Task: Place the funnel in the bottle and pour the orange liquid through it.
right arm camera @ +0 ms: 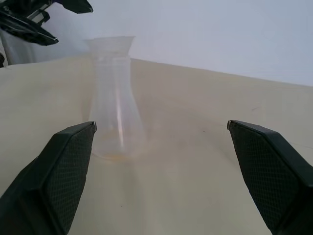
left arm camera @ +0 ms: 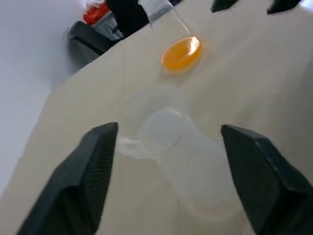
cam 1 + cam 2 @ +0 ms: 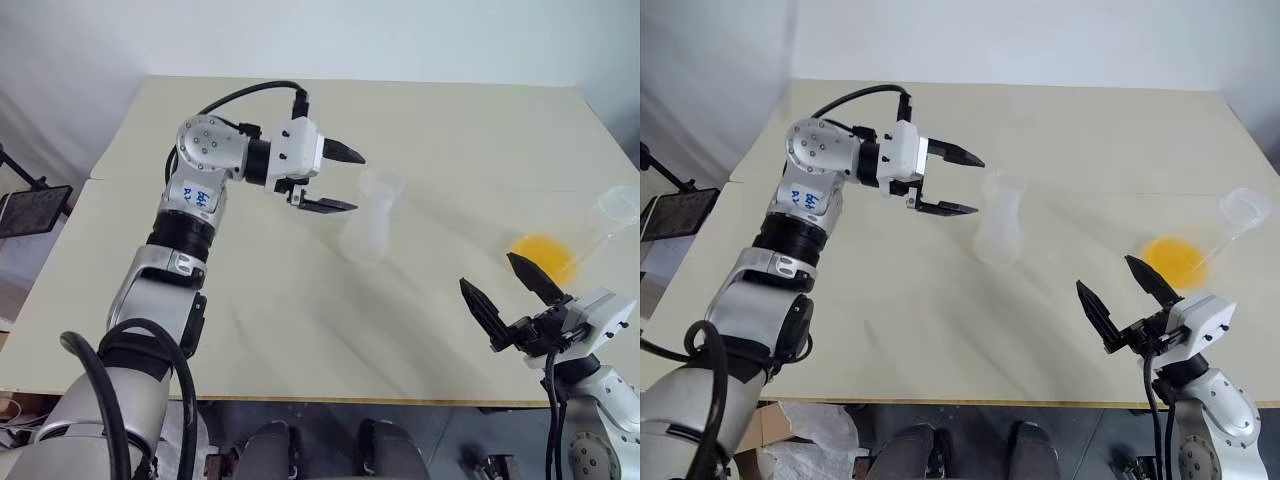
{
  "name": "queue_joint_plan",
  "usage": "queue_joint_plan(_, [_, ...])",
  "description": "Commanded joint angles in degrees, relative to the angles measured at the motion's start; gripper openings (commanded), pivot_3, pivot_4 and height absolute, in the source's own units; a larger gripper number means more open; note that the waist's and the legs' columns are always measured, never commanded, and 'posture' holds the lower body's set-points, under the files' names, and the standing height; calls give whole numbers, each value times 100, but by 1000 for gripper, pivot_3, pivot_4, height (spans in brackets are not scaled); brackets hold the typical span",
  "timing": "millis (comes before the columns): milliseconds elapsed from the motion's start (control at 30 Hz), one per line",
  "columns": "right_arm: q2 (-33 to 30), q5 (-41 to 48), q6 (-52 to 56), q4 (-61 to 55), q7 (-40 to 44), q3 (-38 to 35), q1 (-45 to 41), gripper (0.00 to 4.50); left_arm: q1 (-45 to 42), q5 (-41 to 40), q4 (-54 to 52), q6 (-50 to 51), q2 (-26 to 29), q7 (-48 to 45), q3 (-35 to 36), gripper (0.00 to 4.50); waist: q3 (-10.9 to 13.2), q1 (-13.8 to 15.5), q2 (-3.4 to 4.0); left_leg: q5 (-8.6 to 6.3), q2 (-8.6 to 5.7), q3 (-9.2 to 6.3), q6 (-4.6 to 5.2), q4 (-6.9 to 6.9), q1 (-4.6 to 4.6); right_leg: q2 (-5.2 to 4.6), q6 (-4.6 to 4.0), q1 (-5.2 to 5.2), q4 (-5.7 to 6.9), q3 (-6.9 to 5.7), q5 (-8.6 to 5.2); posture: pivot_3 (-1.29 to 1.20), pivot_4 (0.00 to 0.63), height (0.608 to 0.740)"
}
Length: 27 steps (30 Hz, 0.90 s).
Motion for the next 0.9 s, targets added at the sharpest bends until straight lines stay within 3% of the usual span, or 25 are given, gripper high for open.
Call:
queue_joint_plan(33, [58, 89, -311, -37, -247, -470, -6, 4500, 368, -701, -726, 977, 222, 184, 568, 4468, 0, -4, 1, 0, 2, 0, 0, 0, 0, -1, 0, 0, 2, 0, 0, 0, 150, 740])
queue_joint_plan(133, [204, 289, -506, 134, -502, -989, 110, 4500, 1081, -1128, -1305, 1636, 456, 295, 957, 4468, -1, -6, 2, 0, 10, -6, 0, 0, 2, -7, 0, 0, 11, -1, 0, 0, 150, 740])
queue_joint_plan(367, [565, 375, -1031, 376, -822, -1766, 482, 4500, 2613, -1390, -2200, 2064, 814, 505, 1311, 4468, -2, 9, 3, 0, 9, -13, 0, 6, 6, -13, 0, 8, 16, 0, 0, 0, 150, 740])
queue_joint_plan(567, [855, 322, -1252, 611, -1236, -2039, 648, 4500, 3549, -1602, -3128, 2402, 793, 516, 1210, 4468, -2, -6, 4, 0, 10, -11, -1, 5, 10, -14, 0, 9, 18, 8, 0, 0, 150, 740])
queue_joint_plan(733, [507, 202, -869, 700, -1391, -1908, 468, 4500, 3926, -1786, -3648, 2667, 741, 596, 1175, 4468, -11, -38, 19, 0, 13, -1, -1, 5, 18, -14, -2, 8, 23, 24, -1, 0, 150, 740])
queue_joint_plan(900, [-397, 156, -115, 1217, -1388, -1744, -211, 4500, 4138, -1965, -3975, 2880, 658, 762, 1195, 4468, -11, -121, 20, 0, 14, 4, 0, 4, 23, -16, -2, 8, 27, 31, -1, 0, 150, 740])
